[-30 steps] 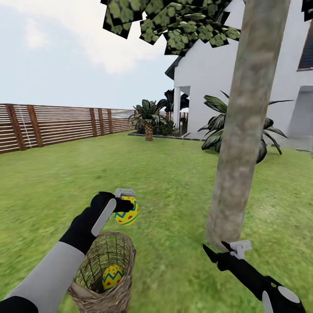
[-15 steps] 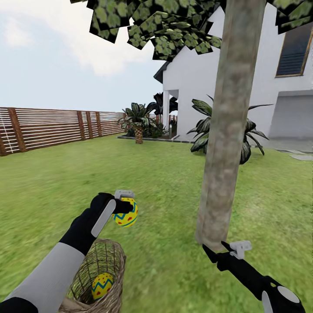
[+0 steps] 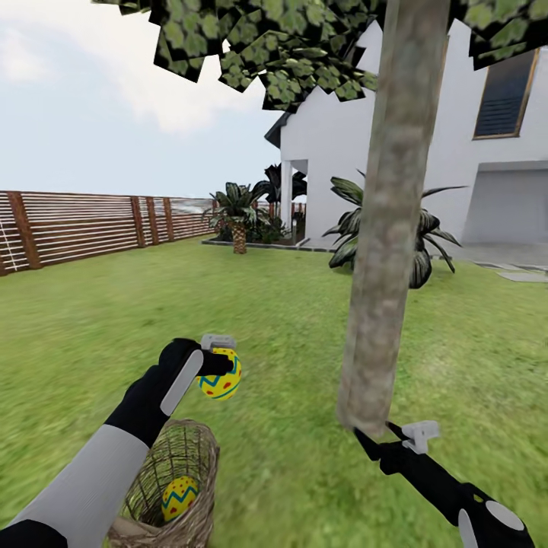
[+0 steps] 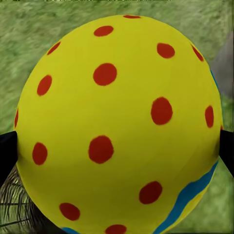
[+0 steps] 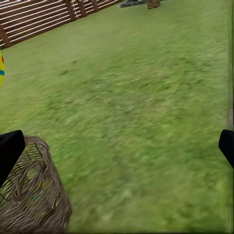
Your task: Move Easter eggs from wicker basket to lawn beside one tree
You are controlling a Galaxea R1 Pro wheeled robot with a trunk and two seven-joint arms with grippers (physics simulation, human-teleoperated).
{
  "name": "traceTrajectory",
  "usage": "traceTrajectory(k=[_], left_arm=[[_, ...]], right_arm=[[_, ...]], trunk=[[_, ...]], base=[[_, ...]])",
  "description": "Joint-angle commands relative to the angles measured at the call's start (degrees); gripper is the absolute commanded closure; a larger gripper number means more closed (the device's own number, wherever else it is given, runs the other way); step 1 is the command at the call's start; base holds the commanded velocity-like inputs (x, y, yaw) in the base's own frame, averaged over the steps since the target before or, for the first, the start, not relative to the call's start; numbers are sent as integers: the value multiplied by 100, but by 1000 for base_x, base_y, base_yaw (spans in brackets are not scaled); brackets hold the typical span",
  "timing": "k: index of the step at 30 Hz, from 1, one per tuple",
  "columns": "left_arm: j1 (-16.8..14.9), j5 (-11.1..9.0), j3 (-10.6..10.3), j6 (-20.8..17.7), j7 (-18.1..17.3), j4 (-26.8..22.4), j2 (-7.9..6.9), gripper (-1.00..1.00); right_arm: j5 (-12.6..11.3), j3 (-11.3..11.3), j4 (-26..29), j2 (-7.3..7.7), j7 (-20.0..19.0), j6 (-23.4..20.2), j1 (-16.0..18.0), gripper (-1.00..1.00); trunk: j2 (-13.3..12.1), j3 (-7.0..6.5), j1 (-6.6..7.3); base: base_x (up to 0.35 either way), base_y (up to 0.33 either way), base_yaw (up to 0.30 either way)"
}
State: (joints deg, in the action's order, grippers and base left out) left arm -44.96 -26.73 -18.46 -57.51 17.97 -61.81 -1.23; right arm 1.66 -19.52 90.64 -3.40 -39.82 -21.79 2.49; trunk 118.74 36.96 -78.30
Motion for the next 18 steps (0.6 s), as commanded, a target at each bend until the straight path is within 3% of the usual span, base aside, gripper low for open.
traceTrajectory(k=[1,10,18], left_arm=[[-4,-61,-19,-13,57,-7,-5,100],[-4,-60,-29,-11,57,-6,-1,100],[-4,-52,-58,-6,57,-8,7,100]], right_arm=[[18,-13,7,-9,-44,-40,6,-100],[18,98,7,-10,-50,-43,6,-100],[19,107,7,-8,-44,-42,5,-100]], trunk=[[-38,-19,25],[-399,-191,223],[-720,-349,398]], base=[[-104,0,-176],[-41,0,-29],[-301,0,-29]])
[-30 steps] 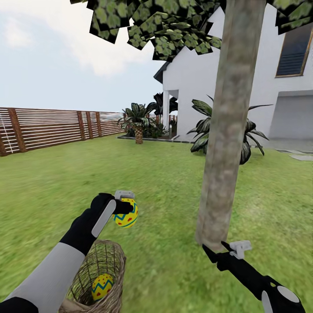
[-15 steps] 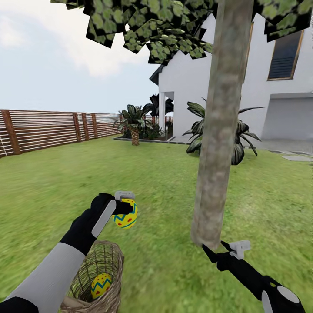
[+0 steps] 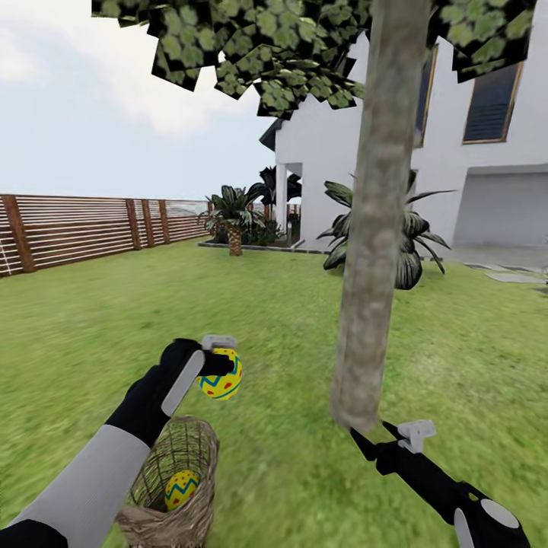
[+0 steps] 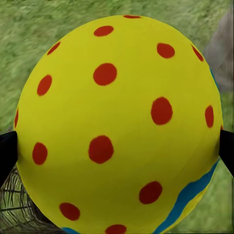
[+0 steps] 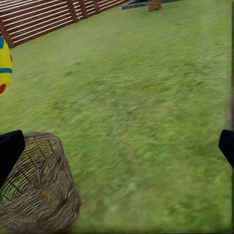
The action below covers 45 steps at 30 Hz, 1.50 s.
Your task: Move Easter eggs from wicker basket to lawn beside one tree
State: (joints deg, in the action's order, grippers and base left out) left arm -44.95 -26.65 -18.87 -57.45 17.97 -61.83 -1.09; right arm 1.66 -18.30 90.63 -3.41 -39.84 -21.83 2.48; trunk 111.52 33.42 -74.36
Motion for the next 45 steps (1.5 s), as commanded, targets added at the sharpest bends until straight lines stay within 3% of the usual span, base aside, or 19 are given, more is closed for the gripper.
traceTrajectory(k=[1,7,18,20,23,26,29,34,45], left_arm=[[-5,-60,-25,-12,57,-5,-6,100],[-5,-59,-38,-10,65,1,3,100],[-5,-52,-35,-9,75,14,7,100],[-5,-53,-32,-6,80,242,10,100],[-5,-64,-41,33,101,1182,18,100],[-10,-58,-46,55,76,1548,32,100],[-13,-52,-47,64,62,1622,48,100],[-14,-51,-47,163,15,1646,70,100],[-14,-51,-47,199,13,1648,70,100]], right_arm=[[18,-16,7,-6,-33,-44,7,-100],[18,-21,7,-2,-24,-46,7,-100],[18,-24,-2,-2,-15,-49,7,-100],[20,-29,-3,-2,-15,-49,7,-100],[25,-70,-7,1,-15,-42,7,-100],[27,-105,-6,15,-11,-41,7,-100],[22,-126,-10,27,-7,-41,7,-100],[17,-456,-11,48,-13,-38,7,-100],[11,-415,-10,7,-23,-40,11,-100]], trunk=[[-38,-19,27],[-279,-176,158],[-720,-466,400],[-800,-518,444],[-920,-597,510],[-1041,-676,576],[-1161,-755,642],[-1361,-887,751],[-1803,-1157,993]], base=[[-327,0,-129],[-263,0,-147],[-16,0,-159],[0,0,-161],[0,0,-162],[0,0,-162],[0,0,-162],[0,0,-166],[0,0,-165]])
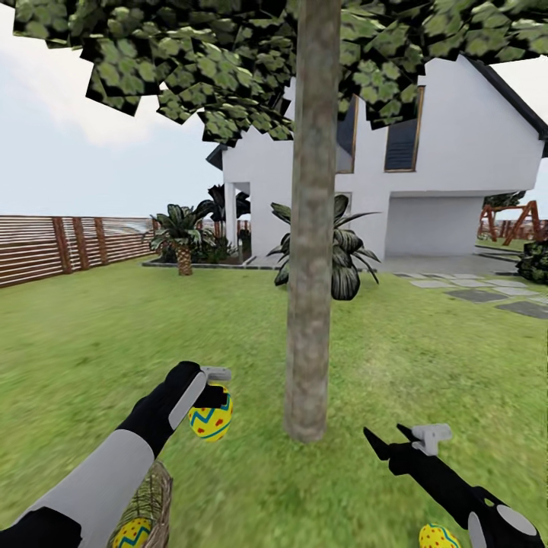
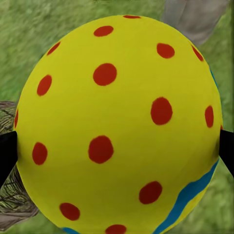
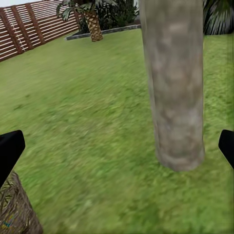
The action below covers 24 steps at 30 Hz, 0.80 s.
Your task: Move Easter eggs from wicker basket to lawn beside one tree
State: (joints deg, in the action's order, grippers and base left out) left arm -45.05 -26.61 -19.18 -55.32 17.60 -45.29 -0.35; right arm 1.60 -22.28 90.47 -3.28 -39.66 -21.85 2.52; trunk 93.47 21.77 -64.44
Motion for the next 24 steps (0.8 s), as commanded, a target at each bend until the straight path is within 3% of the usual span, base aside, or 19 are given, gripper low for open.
traceTrajectory(k=[1,7,14,19,24], left_arm=[[-4,-55,-16,-14,50,-6,-2,100],[-4,-57,-16,-14,50,-6,0,100],[-4,-68,-22,-14,65,-16,0,100],[-4,-55,-18,-4,109,-7,121,100],[-4,-55,-16,3,112,-6,152,100]], right_arm=[[17,-15,7,-6,-41,-38,9,-100],[16,-12,6,-7,-43,-35,10,-100],[16,-13,-2,2,-67,-30,11,-100],[16,-13,-8,11,-76,-30,10,-100],[16,-21,-11,20,-77,-30,10,-100]], trunk=[[-37,-12,23],[-278,-121,155],[-278,-121,155],[-278,-144,155],[-278,-180,155]], base=[[0,0,-39],[0,0,-5],[-8,-16,0],[-88,-213,-116],[-60,-268,-185]])
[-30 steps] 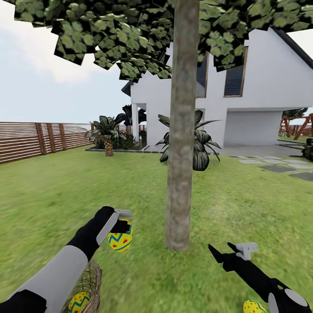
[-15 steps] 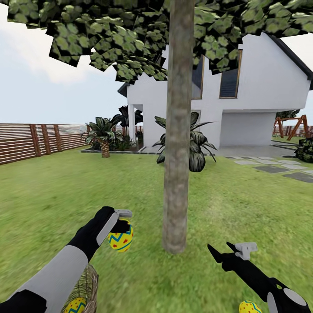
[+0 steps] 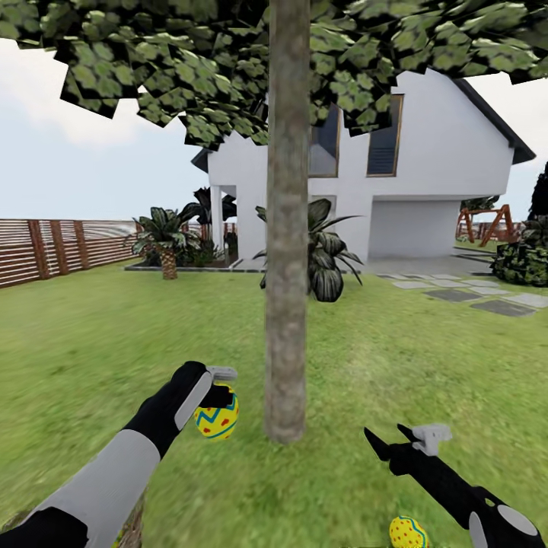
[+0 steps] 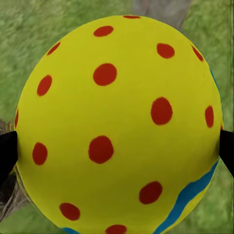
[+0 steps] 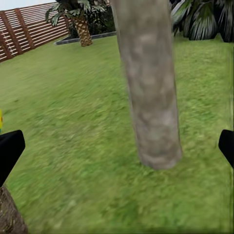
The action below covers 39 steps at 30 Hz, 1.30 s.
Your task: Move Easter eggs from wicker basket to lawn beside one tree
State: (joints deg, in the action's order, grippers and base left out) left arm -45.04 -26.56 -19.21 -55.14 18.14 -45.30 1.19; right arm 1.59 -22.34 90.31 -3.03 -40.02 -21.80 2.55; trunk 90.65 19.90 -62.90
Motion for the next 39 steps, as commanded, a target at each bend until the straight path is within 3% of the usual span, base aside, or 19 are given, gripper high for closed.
traceTrajectory(k=[1,6,20,33,39], left_arm=[[-5,-59,-13,-15,57,-5,0,100],[-5,-64,-12,-22,51,-7,4,100],[-5,-62,-12,-32,14,48,11,100],[-5,-52,-14,-30,47,285,98,100],[-5,-51,-15,-27,49,287,101,100]], right_arm=[[16,-19,4,-2,-41,-35,8,-100],[16,-39,4,6,-45,-36,8,-100],[17,-4,18,-23,-64,-137,9,-100],[18,1,-3,-19,-57,-199,48,-100],[58,7,-44,2,-5,-508,77,-100]], trunk=[[4,0,0],[4,-38,0],[-557,-389,308],[-1079,-605,593],[-1319,-668,725]], base=[[-13,-275,-191],[-4,-106,-191],[0,-3,-183],[0,0,7],[0,0,71]])
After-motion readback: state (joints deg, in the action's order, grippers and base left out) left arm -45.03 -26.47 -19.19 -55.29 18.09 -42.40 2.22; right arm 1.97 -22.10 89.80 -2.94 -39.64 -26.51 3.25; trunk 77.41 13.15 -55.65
